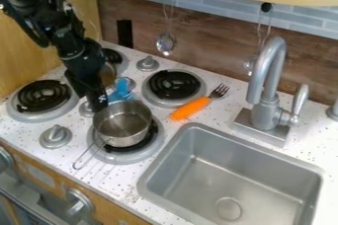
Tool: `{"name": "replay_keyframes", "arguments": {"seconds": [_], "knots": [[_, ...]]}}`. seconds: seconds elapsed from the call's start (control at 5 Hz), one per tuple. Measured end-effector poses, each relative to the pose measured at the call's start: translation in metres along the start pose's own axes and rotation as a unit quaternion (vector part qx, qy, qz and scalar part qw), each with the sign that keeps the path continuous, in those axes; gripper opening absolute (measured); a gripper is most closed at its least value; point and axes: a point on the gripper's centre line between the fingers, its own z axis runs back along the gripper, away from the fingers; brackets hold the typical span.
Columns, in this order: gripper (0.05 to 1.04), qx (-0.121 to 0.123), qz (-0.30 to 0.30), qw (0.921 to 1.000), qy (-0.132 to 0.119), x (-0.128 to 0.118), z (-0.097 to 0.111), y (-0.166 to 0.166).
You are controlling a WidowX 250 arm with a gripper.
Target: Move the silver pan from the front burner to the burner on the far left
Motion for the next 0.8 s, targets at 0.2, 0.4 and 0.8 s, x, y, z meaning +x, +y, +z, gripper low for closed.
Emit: {"name": "replay_keyframes", "arguments": {"seconds": [0.2, 0.4, 0.8], "knots": [[1.005, -0.01, -0.003, 0.9999, 0.006, -0.001, -0.019, -0.006], [1.005, -0.028, -0.019, 0.9993, 0.017, 0.001, -0.031, -0.011], [0.726, -0.046, -0.043, 0.998, -0.009, 0.009, -0.033, -0.017]]}}
